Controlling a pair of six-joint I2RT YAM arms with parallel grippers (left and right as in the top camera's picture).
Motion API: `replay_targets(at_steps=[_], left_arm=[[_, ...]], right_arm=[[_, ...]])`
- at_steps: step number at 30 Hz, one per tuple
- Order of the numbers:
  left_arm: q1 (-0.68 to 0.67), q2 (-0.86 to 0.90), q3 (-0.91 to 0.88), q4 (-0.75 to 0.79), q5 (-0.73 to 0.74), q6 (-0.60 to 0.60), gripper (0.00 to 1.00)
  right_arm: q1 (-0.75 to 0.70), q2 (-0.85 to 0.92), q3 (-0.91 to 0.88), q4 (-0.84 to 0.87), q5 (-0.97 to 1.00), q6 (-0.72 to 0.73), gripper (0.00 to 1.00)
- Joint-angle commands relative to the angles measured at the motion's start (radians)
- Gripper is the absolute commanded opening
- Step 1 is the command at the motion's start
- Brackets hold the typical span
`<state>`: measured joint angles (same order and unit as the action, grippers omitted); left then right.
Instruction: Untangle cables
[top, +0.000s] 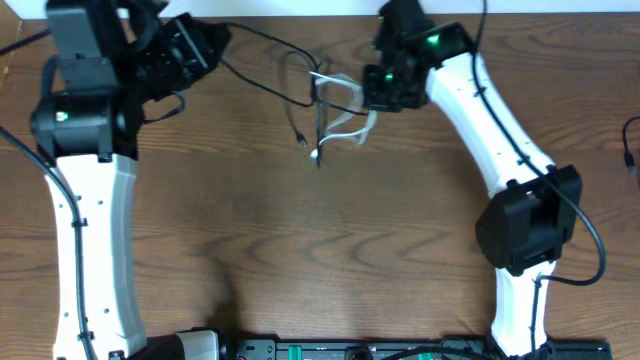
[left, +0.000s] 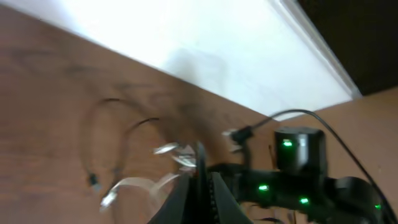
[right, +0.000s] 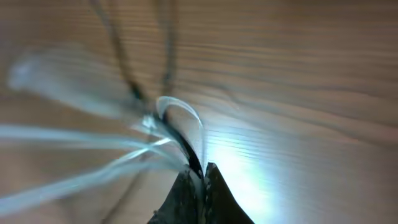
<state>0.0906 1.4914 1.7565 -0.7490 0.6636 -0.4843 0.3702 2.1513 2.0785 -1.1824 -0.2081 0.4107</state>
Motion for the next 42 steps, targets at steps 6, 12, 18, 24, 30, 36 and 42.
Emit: replay_targets(at_steps=[6, 12, 18, 24, 30, 36, 42], left_arm=[[0.159, -0.018, 0.002, -0.122, -0.116, 0.109, 0.07], [0.169, -0.013, 0.002, -0.196, -0.154, 0.183, 0.07], [0.166, -0.004, 0.0, -0.259, -0.208, 0.203, 0.08], [0.158, 0.008, 0.0, -0.26, -0.208, 0.203, 0.07], [0.147, 0.011, -0.011, -0.267, -0.208, 0.203, 0.08], [0.123, 0.013, -0.035, -0.267, -0.208, 0.203, 0.08], [0.101, 0.013, -0.035, -0.264, -0.208, 0.203, 0.07]], right_arm=[[-0.119, 0.011, -0.04, -0.111, 0.501, -0.014, 0.01], [-0.157, 0.005, -0.033, -0.143, 0.631, -0.029, 0.01], [-0.181, -0.032, 0.048, -0.183, 0.227, -0.313, 0.01], [-0.202, -0.134, 0.269, -0.227, -0.197, -0.518, 0.01], [-0.216, -0.229, 0.377, -0.172, -0.268, -0.483, 0.01], [-0.211, -0.237, 0.361, -0.208, -0.203, -0.442, 0.01], [-0.178, -0.164, 0.307, -0.181, -0.203, -0.453, 0.36]])
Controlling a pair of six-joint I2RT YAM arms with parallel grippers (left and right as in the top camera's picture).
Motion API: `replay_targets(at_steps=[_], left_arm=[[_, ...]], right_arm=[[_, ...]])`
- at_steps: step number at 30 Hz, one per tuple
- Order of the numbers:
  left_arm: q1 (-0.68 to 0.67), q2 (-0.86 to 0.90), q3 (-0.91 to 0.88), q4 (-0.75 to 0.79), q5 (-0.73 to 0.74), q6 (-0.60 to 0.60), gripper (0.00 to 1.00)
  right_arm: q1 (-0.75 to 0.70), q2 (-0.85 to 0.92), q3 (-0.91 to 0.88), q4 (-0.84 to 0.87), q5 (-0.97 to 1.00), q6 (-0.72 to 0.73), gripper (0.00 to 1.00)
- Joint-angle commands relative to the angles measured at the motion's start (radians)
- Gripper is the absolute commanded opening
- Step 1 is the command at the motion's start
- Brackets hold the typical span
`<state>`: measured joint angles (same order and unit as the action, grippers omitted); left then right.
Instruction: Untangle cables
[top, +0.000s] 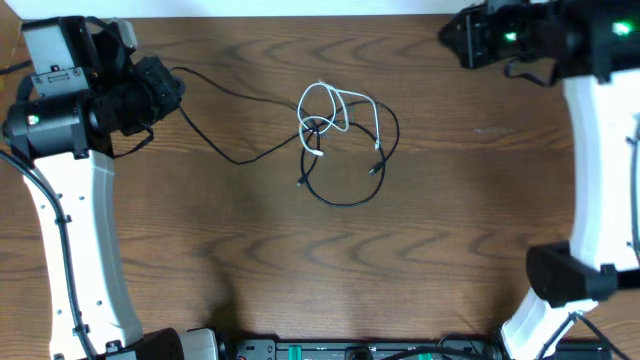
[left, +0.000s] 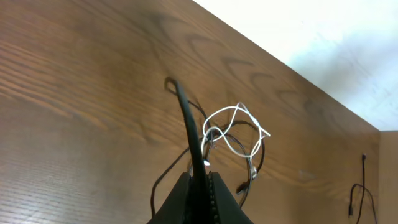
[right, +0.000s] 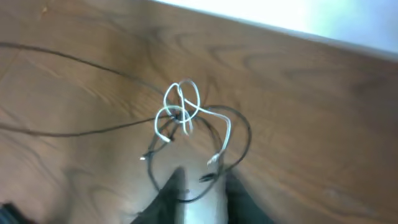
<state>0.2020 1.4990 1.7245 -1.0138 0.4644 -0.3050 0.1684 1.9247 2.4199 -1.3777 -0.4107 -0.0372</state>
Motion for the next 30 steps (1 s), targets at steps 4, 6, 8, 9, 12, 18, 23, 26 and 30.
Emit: replay_targets(at_steps=[4, 6, 8, 9, 12, 18, 23, 26, 30], left_arm=[[-0.024, 0.005, -0.003, -0.003, -0.005, 0.02, 0.08], [-0.03, 0.005, -0.003, -0.007, -0.006, 0.02, 0.08], [-0.031, 0.005, -0.004, -0.012, -0.006, 0.02, 0.07], [-0.031, 0.005, -0.004, -0.014, -0.006, 0.02, 0.07], [-0.031, 0.005, -0.004, -0.018, -0.006, 0.02, 0.08], [-0.031, 0.005, -0.004, -0.034, -0.006, 0.016, 0.08], [-0.031, 0.005, -0.004, -0.037, -0.006, 0.015, 0.07], [-0.031, 0.005, -0.004, -0.037, -0.006, 0.016, 0.07], [-0.031, 0.005, -0.004, -0.037, -0.006, 0.016, 0.07]], right_arm=[[0.072, 0.154, -0.049, 0.079, -0.038, -0.005, 0.55], [0.103, 0.204, -0.049, 0.11, -0.061, -0.005, 0.58], [0.142, 0.262, -0.049, 0.135, -0.06, 0.0, 0.6], [0.153, 0.279, -0.049, 0.139, -0.06, 0.0, 0.61], [0.193, 0.354, -0.049, 0.134, -0.06, 0.029, 0.62], [0.244, 0.469, -0.049, 0.086, -0.06, 0.056, 0.57], [0.267, 0.533, -0.049, 0.109, -0.059, 0.121, 0.49], [0.284, 0.575, -0.049, 0.19, -0.06, 0.138, 0.49], [0.305, 0.602, -0.049, 0.315, -0.064, 0.137, 0.4]])
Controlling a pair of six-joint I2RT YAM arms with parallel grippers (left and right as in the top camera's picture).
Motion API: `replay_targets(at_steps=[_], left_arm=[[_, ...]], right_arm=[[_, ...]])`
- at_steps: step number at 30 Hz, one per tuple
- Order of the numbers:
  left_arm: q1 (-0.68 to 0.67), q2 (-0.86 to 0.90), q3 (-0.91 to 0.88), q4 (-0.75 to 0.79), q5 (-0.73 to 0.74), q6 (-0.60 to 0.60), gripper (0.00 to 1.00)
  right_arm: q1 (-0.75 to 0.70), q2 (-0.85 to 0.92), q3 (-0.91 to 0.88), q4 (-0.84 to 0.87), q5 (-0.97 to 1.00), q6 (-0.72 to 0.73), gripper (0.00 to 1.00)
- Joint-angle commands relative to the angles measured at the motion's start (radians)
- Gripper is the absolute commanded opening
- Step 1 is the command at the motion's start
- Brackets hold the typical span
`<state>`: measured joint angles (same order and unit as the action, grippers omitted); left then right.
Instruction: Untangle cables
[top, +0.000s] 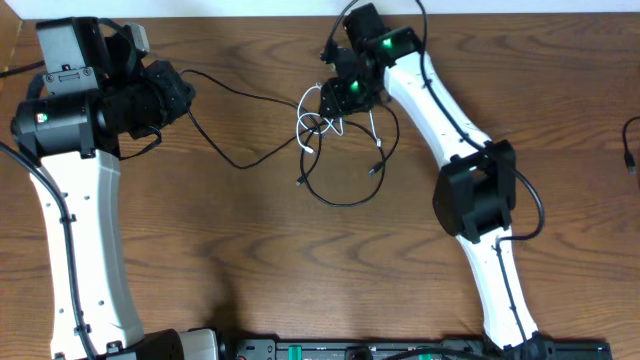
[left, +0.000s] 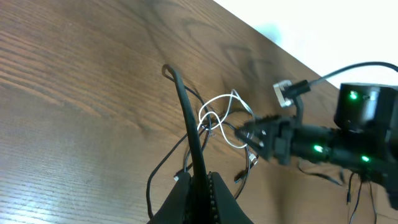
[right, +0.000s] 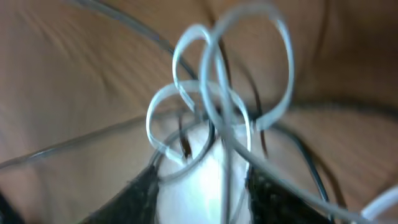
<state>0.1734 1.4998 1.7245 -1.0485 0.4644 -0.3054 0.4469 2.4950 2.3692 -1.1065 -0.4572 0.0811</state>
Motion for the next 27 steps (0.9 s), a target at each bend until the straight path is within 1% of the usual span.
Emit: replay_targets(at_steps=[1, 2, 3, 4, 6, 8, 10, 11, 14, 18, 21, 22, 24, 25, 27], left_arm=[[-0.002, 0.004, -0.004, -0.002, -0.006, 0.016, 0.08], [-0.002, 0.004, -0.004, -0.003, -0.006, 0.016, 0.07], [-0.002, 0.004, -0.004, -0.003, -0.006, 0.016, 0.07], [-0.002, 0.004, -0.004, -0.003, -0.006, 0.016, 0.07], [-0.002, 0.004, -0.004, -0.003, -0.006, 0.016, 0.08], [-0.002, 0.004, -0.004, -0.003, -0.006, 0.016, 0.08], [-0.002, 0.004, -0.004, -0.003, -0.006, 0.016, 0.08], [-0.002, 0.004, -0.004, -0.003, -0.006, 0.016, 0.08], [-0.002, 0.004, -0.004, -0.002, -0.006, 0.017, 0.07], [-0.002, 0.015, -0.004, -0.002, -0.012, 0.017, 0.08], [-0.002, 0.033, -0.004, -0.003, -0.06, 0.017, 0.08], [-0.002, 0.048, -0.004, -0.003, -0.084, 0.017, 0.08], [-0.002, 0.066, -0.004, -0.002, -0.098, 0.017, 0.08], [-0.002, 0.082, -0.004, -0.002, -0.116, 0.017, 0.07], [-0.002, 0.098, -0.004, -0.002, -0.135, 0.017, 0.07]], right_arm=[[0.032, 0.031, 0.002, 0.068, -0.031, 0.019, 0.35], [0.037, 0.031, 0.002, 0.082, -0.051, 0.016, 0.26], [0.042, 0.031, 0.002, 0.098, -0.1, 0.001, 0.09], [0.045, 0.031, 0.002, 0.106, -0.163, -0.018, 0.01], [0.045, 0.029, 0.005, 0.105, -0.356, -0.062, 0.01], [0.036, 0.019, 0.009, 0.097, -0.531, -0.07, 0.01], [0.018, -0.007, 0.016, 0.084, -0.646, -0.06, 0.01], [0.008, -0.025, 0.02, 0.075, -0.663, -0.049, 0.01], [-0.033, -0.112, 0.035, 0.05, -0.664, -0.032, 0.01], [-0.103, -0.275, 0.041, 0.089, -0.663, 0.019, 0.01], [-0.157, -0.397, 0.041, 0.131, -0.64, 0.047, 0.01], [-0.196, -0.471, 0.042, 0.144, -0.589, 0.069, 0.01], [-0.243, -0.543, 0.042, 0.148, -0.552, 0.076, 0.01], [-0.29, -0.597, 0.042, 0.138, -0.538, 0.075, 0.01], [-0.33, -0.627, 0.041, 0.125, -0.539, 0.076, 0.01]])
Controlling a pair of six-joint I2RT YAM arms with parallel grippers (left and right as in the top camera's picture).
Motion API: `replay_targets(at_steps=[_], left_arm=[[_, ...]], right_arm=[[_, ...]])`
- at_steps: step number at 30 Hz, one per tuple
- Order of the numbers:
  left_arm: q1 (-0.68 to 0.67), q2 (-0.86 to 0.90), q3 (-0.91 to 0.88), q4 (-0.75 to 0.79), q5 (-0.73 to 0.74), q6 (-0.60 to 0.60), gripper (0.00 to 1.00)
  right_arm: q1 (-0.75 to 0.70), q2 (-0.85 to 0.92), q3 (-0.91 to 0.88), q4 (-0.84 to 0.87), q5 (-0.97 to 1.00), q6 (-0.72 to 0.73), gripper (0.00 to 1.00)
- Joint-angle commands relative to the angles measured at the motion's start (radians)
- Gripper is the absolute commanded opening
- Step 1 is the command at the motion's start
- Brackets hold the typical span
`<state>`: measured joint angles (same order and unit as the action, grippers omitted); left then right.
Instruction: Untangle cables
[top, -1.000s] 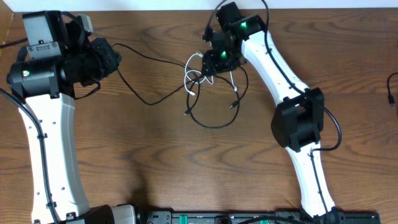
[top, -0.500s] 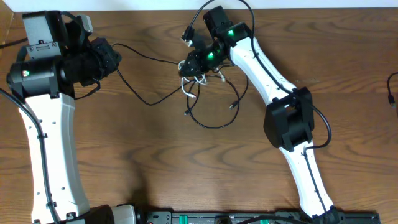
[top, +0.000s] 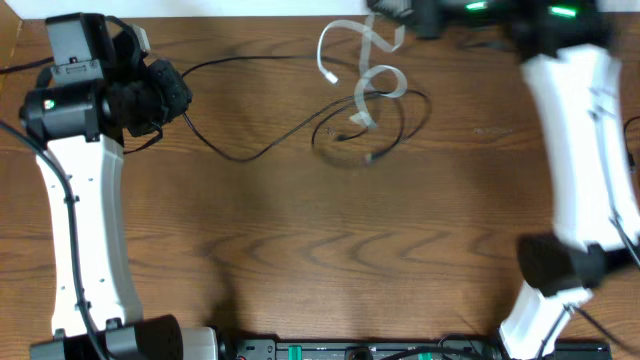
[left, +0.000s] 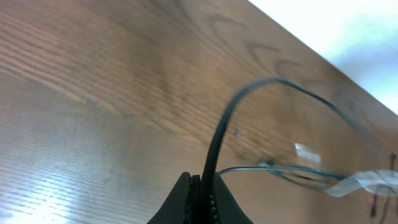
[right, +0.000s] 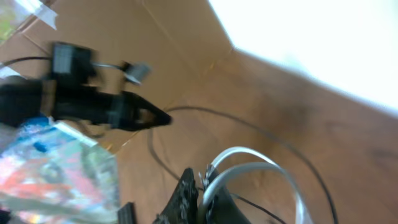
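A thin black cable runs from my left gripper across the wooden table to a loose tangle at the far middle. The left gripper is shut on that cable. A white flat cable rises, blurred, out of the tangle to my right gripper at the table's far edge. In the right wrist view the right gripper is shut on the white cable, and the left gripper shows beyond it.
A black equipment bar runs along the table's front edge. A white wall stands behind the far edge. Brown cardboard and a colourful package show at the left end in the right wrist view.
The right gripper was down over the white loops in the tangle. Now it is raised at the far edge, shut on the white cable, which hangs lifted. The left gripper still holds the black cable.
First both grippers were shut on cables, the right one at the tangle. Then the right gripper stood open at the far right with the tangle lying on the table. It came down over the white loops, and now holds the white cable lifted.
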<state>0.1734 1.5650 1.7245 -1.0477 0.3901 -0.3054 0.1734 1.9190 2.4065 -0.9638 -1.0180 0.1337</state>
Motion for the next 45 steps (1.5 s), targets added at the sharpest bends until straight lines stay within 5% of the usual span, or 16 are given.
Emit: replay_targets(at_steps=[1, 8, 16, 22, 31, 35, 38, 41, 45], left_arm=[[-0.002, 0.043, -0.004, -0.003, -0.074, 0.018, 0.08], [-0.002, 0.106, -0.004, -0.006, -0.147, 0.025, 0.08], [-0.002, 0.19, -0.004, -0.07, -0.222, 0.077, 0.11], [-0.002, 0.241, -0.004, -0.105, -0.284, 0.077, 0.17], [-0.002, 0.245, -0.004, -0.119, -0.315, 0.084, 0.56], [-0.002, 0.245, -0.004, -0.113, -0.235, 0.086, 0.6], [-0.007, 0.237, -0.004, -0.08, -0.043, 0.123, 0.63], [-0.031, 0.223, -0.004, -0.05, 0.123, 0.13, 0.64], [-0.092, 0.217, -0.004, -0.051, 0.166, 0.129, 0.64]], right_arm=[[-0.088, -0.07, 0.004, -0.031, 0.021, 0.023, 0.01], [-0.266, -0.095, 0.004, -0.165, 0.046, 0.02, 0.01], [-0.279, -0.092, 0.001, -0.393, 0.654, 0.018, 0.01], [-0.259, -0.071, -0.002, -0.507, 0.835, 0.008, 0.01], [-0.252, 0.024, -0.026, -0.582, 0.852, -0.034, 0.02], [-0.207, 0.071, -0.026, -0.594, 0.621, -0.265, 0.27], [-0.151, 0.099, -0.026, -0.611, 0.562, -0.323, 0.42], [-0.086, 0.132, -0.026, -0.654, 0.562, -0.344, 0.47], [0.003, 0.184, -0.032, -0.735, 0.563, -0.394, 0.48]])
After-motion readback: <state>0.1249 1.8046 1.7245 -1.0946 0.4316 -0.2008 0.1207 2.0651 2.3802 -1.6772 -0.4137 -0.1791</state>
